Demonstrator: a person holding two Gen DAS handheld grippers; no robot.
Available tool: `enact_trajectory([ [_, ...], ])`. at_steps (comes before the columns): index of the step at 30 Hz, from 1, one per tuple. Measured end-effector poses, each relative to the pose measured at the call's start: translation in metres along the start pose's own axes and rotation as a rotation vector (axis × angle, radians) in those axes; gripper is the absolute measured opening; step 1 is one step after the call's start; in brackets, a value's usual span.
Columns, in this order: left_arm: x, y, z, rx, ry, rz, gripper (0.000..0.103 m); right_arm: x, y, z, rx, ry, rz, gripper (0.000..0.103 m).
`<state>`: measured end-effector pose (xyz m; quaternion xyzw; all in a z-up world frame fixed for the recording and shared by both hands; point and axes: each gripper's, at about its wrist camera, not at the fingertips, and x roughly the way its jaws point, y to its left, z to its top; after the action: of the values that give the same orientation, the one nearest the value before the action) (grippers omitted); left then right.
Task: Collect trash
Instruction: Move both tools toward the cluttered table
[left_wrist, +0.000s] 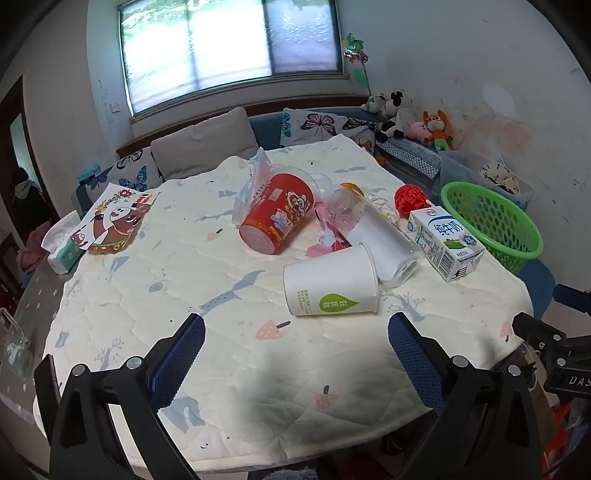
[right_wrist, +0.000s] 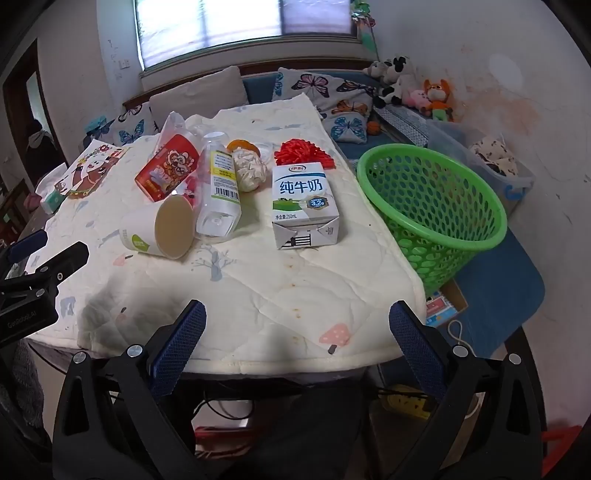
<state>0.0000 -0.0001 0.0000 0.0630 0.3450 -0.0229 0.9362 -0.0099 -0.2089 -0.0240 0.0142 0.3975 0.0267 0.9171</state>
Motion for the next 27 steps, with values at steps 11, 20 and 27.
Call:
enact_trajectory([
  [11,0.0004,-0.0044,0.0003,0.006,-0.004,-0.005,0.096,0.0008,-0.0009,-0.0002,0.003,0.001,0.002,0.099],
  [20,0.0028,-0.0025,0.0062,0.031,-0.015,-0.025,0.096,0.0001,-0.0029,0.0007,0.003,0.002,-0.005,0.099],
  [27,0.0061,-0.0007,0.0071,0.047,-0.01,-0.034,0.096,0.0006,-0.0025,0.0016,0.003,0.001,-0.007,0.099],
])
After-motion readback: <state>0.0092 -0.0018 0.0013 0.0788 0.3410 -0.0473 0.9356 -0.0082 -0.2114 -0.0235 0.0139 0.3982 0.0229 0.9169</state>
